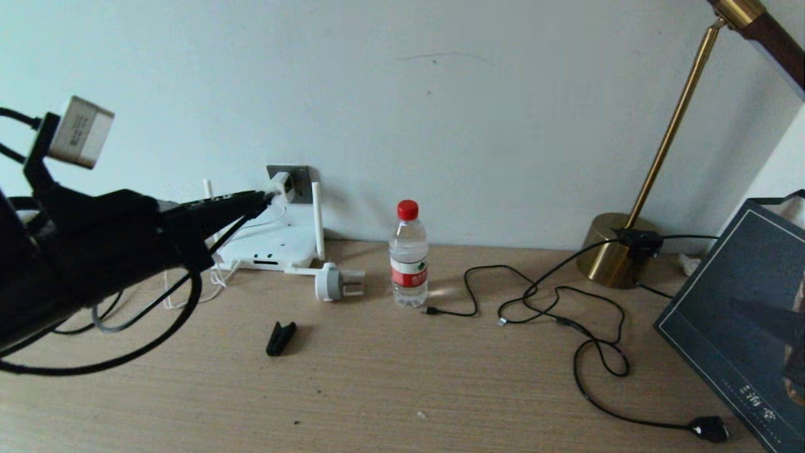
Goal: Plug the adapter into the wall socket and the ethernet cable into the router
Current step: Hand it to the other hand
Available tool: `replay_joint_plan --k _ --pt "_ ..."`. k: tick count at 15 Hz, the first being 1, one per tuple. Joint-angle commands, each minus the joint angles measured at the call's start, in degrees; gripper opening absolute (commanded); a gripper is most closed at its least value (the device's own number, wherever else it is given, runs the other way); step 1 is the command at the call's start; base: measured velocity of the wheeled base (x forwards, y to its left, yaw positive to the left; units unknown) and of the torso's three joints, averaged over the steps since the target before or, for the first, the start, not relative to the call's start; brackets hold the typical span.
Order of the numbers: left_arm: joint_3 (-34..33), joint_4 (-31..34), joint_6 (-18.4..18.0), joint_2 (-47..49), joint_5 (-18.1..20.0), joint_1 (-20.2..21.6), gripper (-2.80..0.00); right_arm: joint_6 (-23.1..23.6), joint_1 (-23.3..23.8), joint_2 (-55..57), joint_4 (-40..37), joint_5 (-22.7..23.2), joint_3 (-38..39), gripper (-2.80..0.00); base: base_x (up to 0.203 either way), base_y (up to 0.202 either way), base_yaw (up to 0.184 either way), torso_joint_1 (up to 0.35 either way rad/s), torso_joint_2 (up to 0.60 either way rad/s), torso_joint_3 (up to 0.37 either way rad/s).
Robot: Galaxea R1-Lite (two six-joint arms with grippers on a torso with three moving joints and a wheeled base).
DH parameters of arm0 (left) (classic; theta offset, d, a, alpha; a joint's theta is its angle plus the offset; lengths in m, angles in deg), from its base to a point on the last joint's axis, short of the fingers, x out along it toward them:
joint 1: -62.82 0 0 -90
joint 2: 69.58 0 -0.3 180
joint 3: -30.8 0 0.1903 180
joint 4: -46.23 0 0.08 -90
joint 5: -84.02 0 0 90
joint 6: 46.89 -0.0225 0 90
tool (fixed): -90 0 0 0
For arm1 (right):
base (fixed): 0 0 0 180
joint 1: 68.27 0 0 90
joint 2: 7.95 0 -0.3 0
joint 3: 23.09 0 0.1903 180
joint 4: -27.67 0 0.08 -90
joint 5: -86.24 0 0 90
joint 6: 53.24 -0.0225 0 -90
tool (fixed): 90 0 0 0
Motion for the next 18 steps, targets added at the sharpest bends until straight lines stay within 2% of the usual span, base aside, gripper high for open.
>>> replay_joint_plan --k 1,2,3,5,6,7,8,10,11,13,16,18 --pt "-1.5 -0.2 0.1 -0.2 0.1 3.7 -2.8 1.9 0.2 -8.7 -0.3 -1.9 3.9 -2.8 0.0 0.0 0.0 0.0 0.0 0.0" --pt "-1.4 -0.2 0.0 0.8 0.1 4.3 -2.8 2.8 0.4 -11.1 -1.1 -6.1 5.4 -2.8 0.0 0.0 0.0 0.0 0.0 0.0" --pt "-1.4 -0.2 0.0 1.7 0.1 4.8 -2.8 5.5 2.1 -12.7 -1.8 -9.6 7.5 -2.8 0.0 0.0 0.0 0.0 0.0 0.0" --pt "-1.6 -0.3 0.1 1.7 0.9 5.0 -2.8 13.2 6.6 -17.0 -1.9 -10.6 10.7 -2.8 0.0 0.0 0.0 0.0 0.0 0.0" --pt "-1.3 -0.4 0.0 1.2 1.7 3.5 -2.8 16.0 7.3 -18.1 -2.1 -10.2 10.0 -2.8 0.0 0.0 0.0 0.0 0.0 0.0" --pt "-0.7 -0.5 -0.5 0.4 2.2 1.1 -2.8 16.1 7.4 -17.5 -2.6 -9.3 7.2 -2.8 0.0 0.0 0.0 0.0 0.0 0.0" --pt "0.4 -0.5 -2.5 -0.4 2.5 -1.4 -2.8 15.9 7.5 -15.9 -4.1 -7.8 2.5 -2.8 0.0 0.0 0.0 0.0 0.0 0.0" --pt "2.4 -0.6 -13.1 0.0 2.5 -4.9 -2.8 12.2 7.4 -8.5 -8.4 -2.1 -6.1 -2.8 0.0 0.0 0.0 0.0 0.0 0.0" --pt "2.7 -0.7 -20.3 0.9 2.5 -6.1 -2.8 8.5 7.4 -4.0 -10.0 2.1 -9.3 -2.8 0.0 0.0 0.0 0.0 0.0 0.0" --pt "2.7 -0.9 -37.3 2.5 2.4 -7.1 -2.8 -1.0 6.5 6.1 -13.8 13.4 -16.5 -2.8 0.0 0.0 0.0 0.0 0.0 0.0" --pt "3.2 -1.8 -54.0 3.4 2.4 -8.5 -2.8 -19.4 1.3 19.4 -21.3 30.5 -31.1 -2.8 0.0 0.0 0.0 0.0 0.0 0.0" --pt "4.6 -3.1 -63.5 5.7 2.4 -11.5 -2.8 -28.3 -2.0 27.3 -25.1 40.3 -38.7 -2.8 0.0 0.0 0.0 0.0 0.0 0.0"
